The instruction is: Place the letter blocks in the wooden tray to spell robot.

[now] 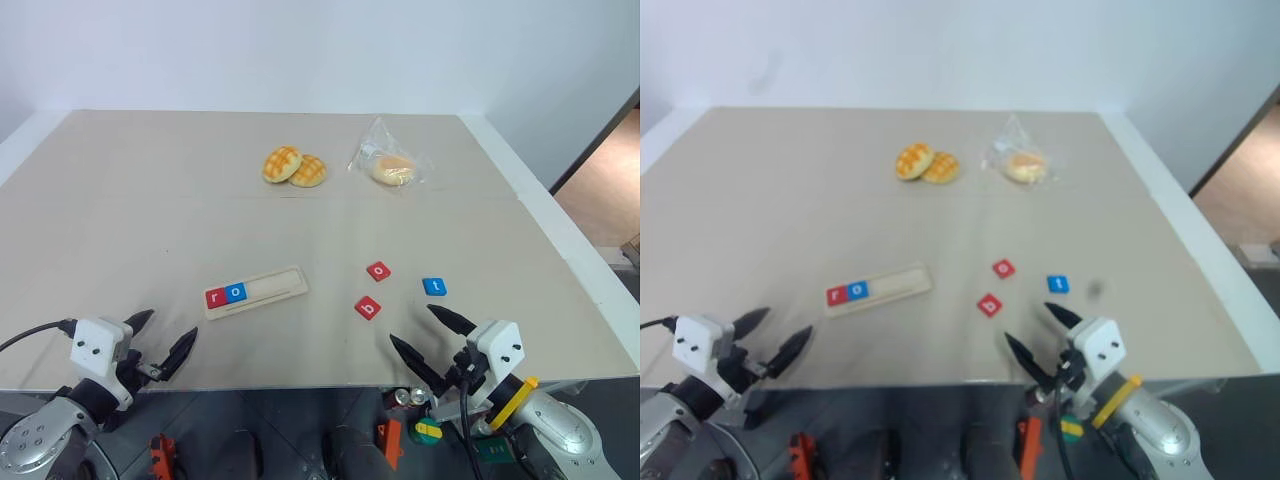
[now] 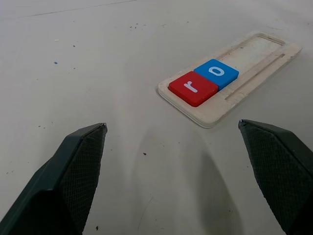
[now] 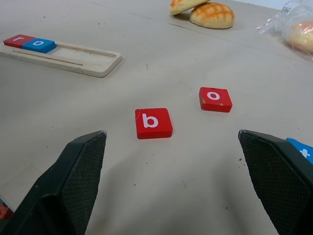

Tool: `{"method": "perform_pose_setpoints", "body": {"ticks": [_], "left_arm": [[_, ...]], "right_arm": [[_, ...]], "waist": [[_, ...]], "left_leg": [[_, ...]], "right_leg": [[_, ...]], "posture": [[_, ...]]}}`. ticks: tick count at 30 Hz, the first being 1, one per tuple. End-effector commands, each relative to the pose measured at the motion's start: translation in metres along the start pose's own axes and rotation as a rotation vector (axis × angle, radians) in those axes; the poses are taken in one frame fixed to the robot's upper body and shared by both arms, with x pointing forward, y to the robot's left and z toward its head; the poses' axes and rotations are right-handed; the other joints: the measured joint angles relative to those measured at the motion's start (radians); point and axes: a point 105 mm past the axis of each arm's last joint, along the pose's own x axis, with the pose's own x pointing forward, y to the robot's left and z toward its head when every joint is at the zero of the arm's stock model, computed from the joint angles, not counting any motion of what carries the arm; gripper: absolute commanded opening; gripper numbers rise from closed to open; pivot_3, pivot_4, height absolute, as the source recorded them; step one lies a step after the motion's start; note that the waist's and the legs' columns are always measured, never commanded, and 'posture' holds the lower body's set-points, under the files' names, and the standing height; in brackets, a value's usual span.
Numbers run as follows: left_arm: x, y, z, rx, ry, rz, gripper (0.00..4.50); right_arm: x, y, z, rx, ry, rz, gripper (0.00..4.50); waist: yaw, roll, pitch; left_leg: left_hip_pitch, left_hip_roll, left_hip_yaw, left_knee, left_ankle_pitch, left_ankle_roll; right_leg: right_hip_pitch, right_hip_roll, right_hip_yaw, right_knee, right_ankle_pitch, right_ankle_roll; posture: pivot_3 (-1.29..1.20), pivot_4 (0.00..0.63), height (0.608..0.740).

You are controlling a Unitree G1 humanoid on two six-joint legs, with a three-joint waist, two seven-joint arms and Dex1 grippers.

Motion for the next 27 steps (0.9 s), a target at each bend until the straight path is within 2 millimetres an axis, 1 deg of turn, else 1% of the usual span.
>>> {"method": "perform_pose_setpoints", "body": {"ticks": [1, 4, 11, 15, 19, 21, 22, 23, 27], "left_arm": [[0.0, -0.012, 0.016, 0.041, -0.047, -0.075, 4.5], [0.0, -0.022, 0.021, 0.027, -0.072, -0.143, 4.5], [0.003, -0.026, 0.028, 0.053, -0.075, -0.226, 4.5], [0.023, -0.016, 0.041, 0.137, -0.045, -0.356, 4.5], [0.048, -0.015, 0.036, 0.165, 0.069, -0.528, 4.5], [0.06, -0.017, 0.037, 0.185, 0.106, -0.604, 4.5], [0.064, -0.018, 0.038, 0.2, 0.117, -0.64, 4.5], [0.069, -0.017, 0.039, 0.219, 0.125, -0.67, 4.5], [0.089, -0.012, 0.044, 0.285, 0.144, -0.721, 4.5]], "right_arm": [[0.003, 0.0, 0.011, -0.035, -0.035, 0.044, 4.47], [0.004, -0.003, 0.01, -0.042, -0.029, 0.062, 4.47], [0.007, -0.001, 0.008, -0.047, -0.029, 0.087, 4.47], [0.018, 0.001, 0.015, -0.061, -0.052, 0.14, 4.47], [0.029, 0.0, 0.018, -0.094, -0.065, 0.19, 4.47], [0.034, -0.002, 0.019, -0.11, -0.071, 0.204, 4.47], [0.035, -0.003, 0.021, -0.117, -0.075, 0.208, 4.47], [0.037, -0.004, 0.022, -0.122, -0.08, 0.211, 4.47], [0.043, -0.006, 0.024, -0.149, -0.094, 0.22, 4.47]], "waist": [[0.0, 0.0, 0.0], [0.0, 0.0, 0.0], [0.0, 0.0, 0.0], [0.002, 0.0, 0.0], [0.001, 0.001, 0.0], [0.0, 0.001, 0.001], [0.001, 0.001, 0.0], [0.001, 0.001, 0.0], [0.001, 0.001, 0.0]], "left_leg": [[0.0, 0.0, 0.0, 0.0, 0.0, 0.0], [0.0, 0.0, 0.001, 0.0, 0.0, 0.0], [0.0, 0.0, 0.001, 0.0, 0.0, 0.0], [0.0, 0.0, 0.0, 0.001, 0.0, 0.001], [0.001, -0.001, 0.0, 0.001, 0.001, 0.001], [0.002, -0.003, 0.002, 0.002, 0.001, 0.002], [0.001, -0.002, 0.003, 0.002, 0.001, 0.002], [-0.001, -0.002, 0.003, 0.002, 0.001, 0.002], [-0.002, -0.002, 0.002, 0.0, 0.0, 0.001]], "right_leg": [[0.0, 0.0, 0.0, 0.0, 0.0, 0.0], [0.0, 0.0, 0.001, 0.0, 0.0, 0.0], [0.0, 0.001, 0.0, 0.0, 0.0, 0.0], [0.001, 0.002, -0.003, 0.0, 0.001, -0.001], [0.002, 0.002, -0.003, 0.0, 0.001, -0.003], [0.004, 0.001, -0.002, 0.0, 0.001, -0.002], [0.001, 0.002, -0.002, 0.0, 0.001, -0.002], [0.004, 0.002, -0.003, 0.0, 0.002, -0.002], [0.004, 0.003, -0.004, 0.0, 0.002, 0.001]], "posture": [[0.0, 0.15, 0.74], [0.0, 0.15, 0.74], [0.0, 0.15, 0.74], [0.0, 0.15, 0.74], [0.0, 0.15, 0.74], [0.0, 0.15, 0.74], [0.0, 0.15, 0.74], [0.0, 0.15, 0.74], [0.0, 0.15, 0.74]]}}
